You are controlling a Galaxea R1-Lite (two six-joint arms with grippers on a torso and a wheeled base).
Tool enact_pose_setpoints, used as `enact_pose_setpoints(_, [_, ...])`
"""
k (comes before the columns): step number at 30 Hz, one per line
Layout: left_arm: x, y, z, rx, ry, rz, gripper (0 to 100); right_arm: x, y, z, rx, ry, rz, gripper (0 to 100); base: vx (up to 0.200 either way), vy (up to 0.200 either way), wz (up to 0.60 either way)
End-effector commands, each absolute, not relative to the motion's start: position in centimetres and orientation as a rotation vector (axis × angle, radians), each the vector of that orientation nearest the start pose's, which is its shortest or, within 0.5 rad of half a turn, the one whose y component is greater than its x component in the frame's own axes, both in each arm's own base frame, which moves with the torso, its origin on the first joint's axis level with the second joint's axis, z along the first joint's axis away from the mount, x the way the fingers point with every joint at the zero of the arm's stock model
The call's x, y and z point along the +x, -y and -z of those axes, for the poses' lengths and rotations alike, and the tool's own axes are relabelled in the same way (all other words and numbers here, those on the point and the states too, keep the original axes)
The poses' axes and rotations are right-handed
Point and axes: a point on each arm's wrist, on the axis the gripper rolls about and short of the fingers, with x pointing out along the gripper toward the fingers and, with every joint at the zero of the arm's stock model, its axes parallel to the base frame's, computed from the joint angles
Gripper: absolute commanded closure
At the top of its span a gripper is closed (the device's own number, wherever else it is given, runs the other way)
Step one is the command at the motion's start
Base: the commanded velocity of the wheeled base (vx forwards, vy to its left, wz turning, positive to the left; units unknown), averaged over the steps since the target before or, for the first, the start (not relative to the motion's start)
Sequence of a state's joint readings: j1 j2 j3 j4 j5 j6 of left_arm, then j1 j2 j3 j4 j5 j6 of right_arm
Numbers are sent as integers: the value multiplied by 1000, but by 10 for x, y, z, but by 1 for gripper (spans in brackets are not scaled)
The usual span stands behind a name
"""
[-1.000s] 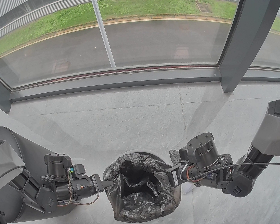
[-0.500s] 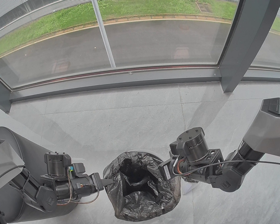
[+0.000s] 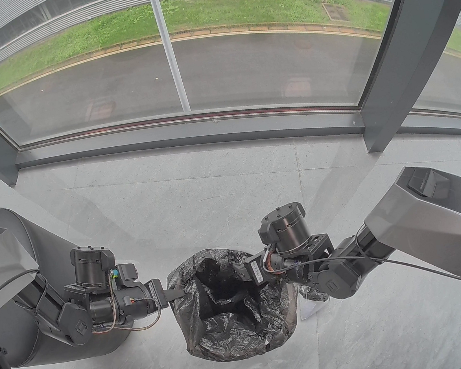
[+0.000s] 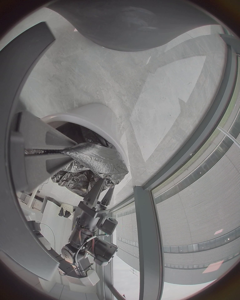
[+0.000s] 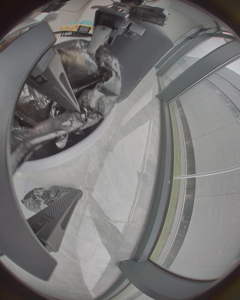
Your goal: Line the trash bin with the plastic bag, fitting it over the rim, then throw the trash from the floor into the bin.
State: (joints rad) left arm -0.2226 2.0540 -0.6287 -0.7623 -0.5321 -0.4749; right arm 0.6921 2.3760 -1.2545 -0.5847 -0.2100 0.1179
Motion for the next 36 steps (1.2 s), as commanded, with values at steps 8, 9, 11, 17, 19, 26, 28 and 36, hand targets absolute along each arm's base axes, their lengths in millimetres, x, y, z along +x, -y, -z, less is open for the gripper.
enact_pose_setpoints(8, [308,80,-43,-542,-832,552,100,374,-281,-33,-141,-480,-367,0,0,0,0])
enact_pose_setpoints(9, [308,80,-43,-542,-832,552,100,374,-281,-33,-141,-480,-367,0,0,0,0])
enact_pose_setpoints(11, [308,79,-43,-543,-829,549,100,373,-279,-47,-129,-458,-367,0,0,0,0])
enact_pose_setpoints(17, [308,77,-42,-545,-831,544,100,369,-277,-65,-115,-431,-370,0,0,0,0])
enact_pose_setpoints(19, [308,77,-43,-545,-829,544,100,367,-276,-68,-111,-430,-371,0,0,0,0])
enact_pose_setpoints(26, [308,77,-42,-545,-831,544,100,357,-275,-67,-123,-448,-382,0,0,0,0])
enact_pose_setpoints(28, [309,78,-42,-546,-833,545,100,357,-275,-67,-123,-447,-379,0,0,0,0])
enact_pose_setpoints(36, [311,78,-41,-546,-830,546,100,363,-266,-68,-118,-447,-355,0,0,0,0])
